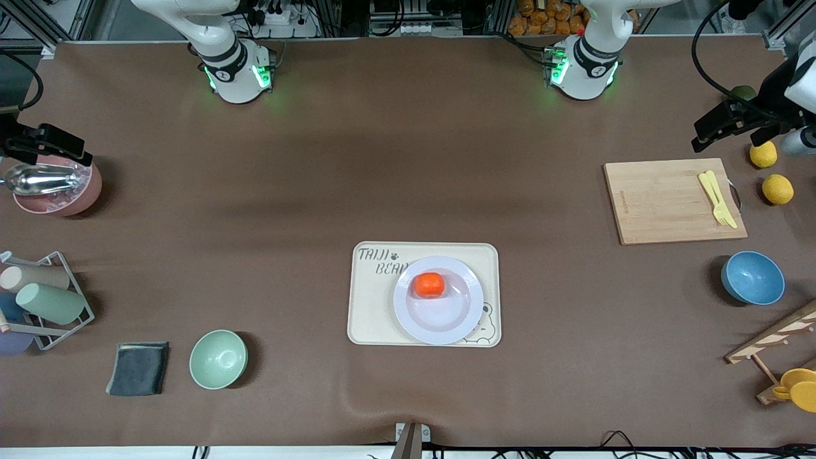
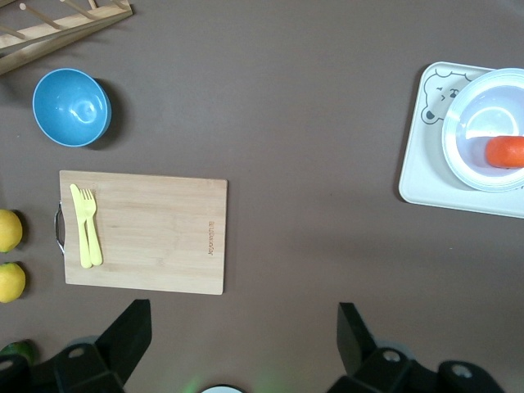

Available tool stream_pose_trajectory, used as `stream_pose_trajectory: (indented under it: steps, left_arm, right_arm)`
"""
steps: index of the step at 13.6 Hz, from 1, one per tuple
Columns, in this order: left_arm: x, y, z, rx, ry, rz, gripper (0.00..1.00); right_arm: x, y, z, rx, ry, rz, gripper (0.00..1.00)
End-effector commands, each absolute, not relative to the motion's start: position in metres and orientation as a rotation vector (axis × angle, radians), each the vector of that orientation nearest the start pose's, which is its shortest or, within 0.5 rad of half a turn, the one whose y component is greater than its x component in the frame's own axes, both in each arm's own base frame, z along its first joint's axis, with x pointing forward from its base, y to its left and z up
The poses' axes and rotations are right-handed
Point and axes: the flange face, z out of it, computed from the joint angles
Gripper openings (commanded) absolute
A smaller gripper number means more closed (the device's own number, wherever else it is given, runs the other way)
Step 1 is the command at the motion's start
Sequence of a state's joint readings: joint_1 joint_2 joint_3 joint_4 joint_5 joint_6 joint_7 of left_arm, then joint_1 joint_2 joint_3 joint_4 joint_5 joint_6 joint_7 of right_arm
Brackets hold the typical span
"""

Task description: Place orange and plate with both arms

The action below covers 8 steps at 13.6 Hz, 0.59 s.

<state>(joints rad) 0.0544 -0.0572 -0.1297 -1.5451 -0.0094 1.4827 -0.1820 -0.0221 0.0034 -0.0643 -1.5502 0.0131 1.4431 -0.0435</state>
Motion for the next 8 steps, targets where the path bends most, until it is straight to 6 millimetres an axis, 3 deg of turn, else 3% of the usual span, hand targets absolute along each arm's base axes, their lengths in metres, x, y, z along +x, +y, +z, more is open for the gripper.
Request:
stream_pose_trajectory:
  steps: [1, 8]
  left_arm:
    - [0.5263, -0.0438, 0.6646, -3.148, -0.145, 0.005, 1.00]
    - [0.5266, -0.0471, 0.6638, -3.156, -0.135, 0.009, 1.00]
  right_arm:
    - [0.5412, -0.0466, 0.6292, -3.110, 0.059, 0.157, 1.00]
    - [0.5413, -0.0477, 0.6392, -3.121, 0.001, 0.130, 1.00]
